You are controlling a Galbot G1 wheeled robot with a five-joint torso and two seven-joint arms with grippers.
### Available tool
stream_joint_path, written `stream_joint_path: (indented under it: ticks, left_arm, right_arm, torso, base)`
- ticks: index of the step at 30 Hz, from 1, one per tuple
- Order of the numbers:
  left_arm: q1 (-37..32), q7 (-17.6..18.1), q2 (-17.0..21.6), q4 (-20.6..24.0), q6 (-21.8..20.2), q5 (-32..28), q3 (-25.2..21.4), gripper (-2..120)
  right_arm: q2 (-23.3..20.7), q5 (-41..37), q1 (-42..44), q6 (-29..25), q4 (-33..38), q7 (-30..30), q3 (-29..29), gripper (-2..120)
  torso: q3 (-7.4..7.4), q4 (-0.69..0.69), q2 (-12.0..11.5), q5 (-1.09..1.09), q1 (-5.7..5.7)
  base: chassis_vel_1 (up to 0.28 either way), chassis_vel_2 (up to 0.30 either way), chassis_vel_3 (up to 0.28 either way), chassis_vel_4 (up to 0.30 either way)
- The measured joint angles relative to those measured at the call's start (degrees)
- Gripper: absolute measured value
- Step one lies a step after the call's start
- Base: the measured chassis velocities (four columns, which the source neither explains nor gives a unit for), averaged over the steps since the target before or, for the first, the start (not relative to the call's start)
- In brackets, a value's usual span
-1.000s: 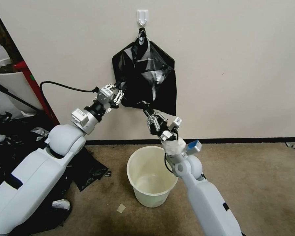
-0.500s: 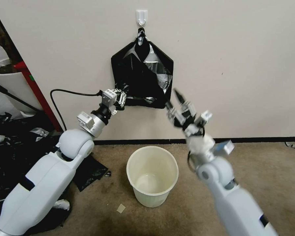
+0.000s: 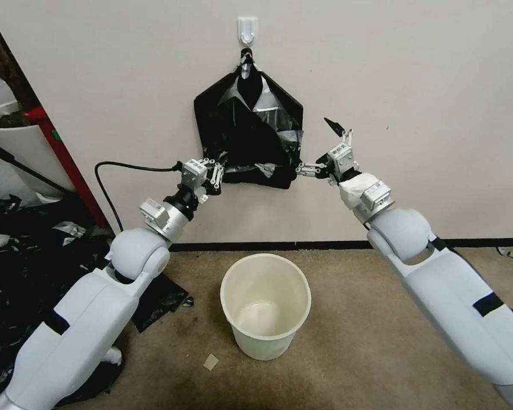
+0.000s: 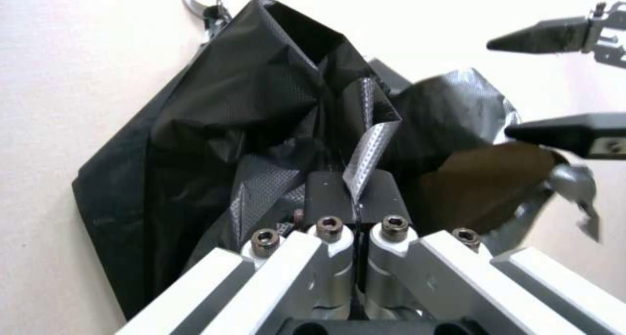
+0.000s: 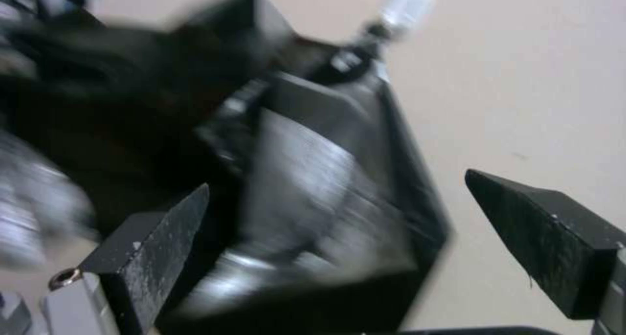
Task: Place a trash bag onto the trash bin.
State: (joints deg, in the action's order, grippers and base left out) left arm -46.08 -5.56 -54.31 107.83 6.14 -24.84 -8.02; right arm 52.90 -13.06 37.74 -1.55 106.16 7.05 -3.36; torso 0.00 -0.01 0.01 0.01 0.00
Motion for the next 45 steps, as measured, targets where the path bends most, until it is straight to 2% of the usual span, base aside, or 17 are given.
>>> stream_joint_path:
  ticks: [4,9,17,19,20,23,26,29,31,34,35,37,39,41,43,45]
  left_arm:
    - [-0.3,0.0,-0.1,0.1,0.0,0.2,-0.1,0]
    - [-0.8,0.0,0.0,0.6,-0.1,0.2,-0.5,0]
    - [-1.9,-0.1,-0.2,1.6,-0.2,0.2,-1.4,0]
    - [-2.1,-0.1,-0.3,1.7,-0.2,0.2,-1.7,0]
    - [-2.1,-0.1,-0.3,1.7,-0.2,0.2,-1.7,0]
    - [-2.4,-0.1,-0.4,2.0,-0.2,0.1,-2.2,0]
    - [-2.5,-0.1,-0.4,2.2,-0.2,0.1,-2.4,0]
    - [-2.8,-0.1,-0.3,2.3,-0.2,0.0,-2.8,0]
    - [-2.8,-0.1,-0.3,2.3,-0.3,0.0,-2.8,0]
    - [-2.8,-0.1,-0.3,2.3,-0.3,-0.1,-3.0,0]
    - [-2.8,-0.1,-0.3,2.3,-0.3,-0.1,-3.0,0]
    - [-2.9,0.0,-0.4,2.4,-0.3,-0.1,-3.2,0]
    - [-3.1,0.0,-0.6,2.4,-0.3,-0.2,-3.4,0]
    - [-3.2,0.0,-0.7,2.4,-0.3,-0.3,-3.7,0]
    - [-3.8,0.1,-0.9,2.7,-0.3,-0.5,-4.1,0]
    - [-4.8,0.2,-1.2,3.2,-0.3,-0.9,-4.7,0]
  right_arm:
    - [-0.5,-2.5,-1.5,1.7,1.5,0.7,1.5,100]
    - [-1.6,3.5,-5.0,6.3,0.0,1.3,2.5,100]
    - [-2.0,7.7,-6.3,6.6,-1.6,10.2,0.4,98]
    - [-1.4,8.2,-7.1,5.2,-2.8,14.1,-0.3,90]
    - [-1.4,8.2,-7.1,5.2,-2.8,14.1,-0.3,90]
    - [-1.2,9.5,-8.2,3.0,-4.2,17.9,-0.2,75]
    - [-1.1,10.2,-8.6,2.7,-4.4,18.7,-0.1,68]
    - [-0.6,14.0,-9.8,2.5,-5.3,19.9,-0.1,53]
    - [-0.5,15.3,-10.0,2.5,-5.6,20.2,-0.3,50]
    - [-0.5,18.0,-10.4,2.5,-5.9,21.0,-0.8,34]
    - [-0.5,18.0,-10.4,2.5,-5.9,21.0,-0.8,34]
    - [-0.6,18.3,-10.3,2.6,-5.9,21.1,-1.1,26]
    - [-0.8,18.1,-9.8,2.7,-5.7,21.2,-1.5,16]
    - [-1.0,17.1,-9.1,3.3,-5.2,21.0,-1.8,12]
    - [-1.5,13.1,-6.7,5.4,-3.3,18.5,-2.0,3]
    - [-2.0,8.0,-3.3,7.5,-1.2,14.8,-2.2,0]
  torso:
    - [0.0,0.01,0.0,-0.01,0.0]
    - [0.0,0.01,0.0,-0.01,0.0]
    - [0.0,0.0,0.0,0.0,0.0]
    - [0.0,0.01,0.0,-0.01,0.0]
    - [0.0,0.01,0.0,-0.01,0.0]
    - [0.0,0.01,0.0,-0.01,0.0]
    - [0.0,0.01,0.0,0.0,0.0]
    - [0.0,0.01,0.0,-0.01,0.0]
    - [0.0,0.02,0.0,-0.01,0.0]
    - [0.0,0.01,0.0,-0.01,0.0]
    - [0.0,0.01,0.0,-0.01,0.0]
    - [0.0,0.01,0.0,-0.01,0.0]
    - [0.0,0.01,0.0,-0.01,0.0]
    - [0.0,0.01,0.0,-0.01,0.0]
    - [0.0,0.01,0.0,-0.01,0.0]
    - [0.0,0.01,0.0,-0.01,0.0]
  base:
    - [0.0,0.0,0.0,0.0]
    - [0.0,0.0,0.0,0.0]
    - [0.0,0.0,0.0,0.0]
    - [0.0,0.0,0.0,0.0]
    - [0.0,0.0,0.0,0.0]
    - [0.0,0.0,0.0,0.0]
    - [0.0,0.0,0.0,0.0]
    - [0.0,0.0,0.0,0.0]
    - [0.0,0.0,0.0,0.0]
    - [0.0,0.0,0.0,0.0]
    - [0.0,0.0,0.0,0.0]
    - [0.0,0.0,0.0,0.0]
    - [0.0,0.0,0.0,0.0]
    - [0.0,0.0,0.0,0.0]
    - [0.0,0.0,0.0,0.0]
    - [0.0,0.0,0.0,0.0]
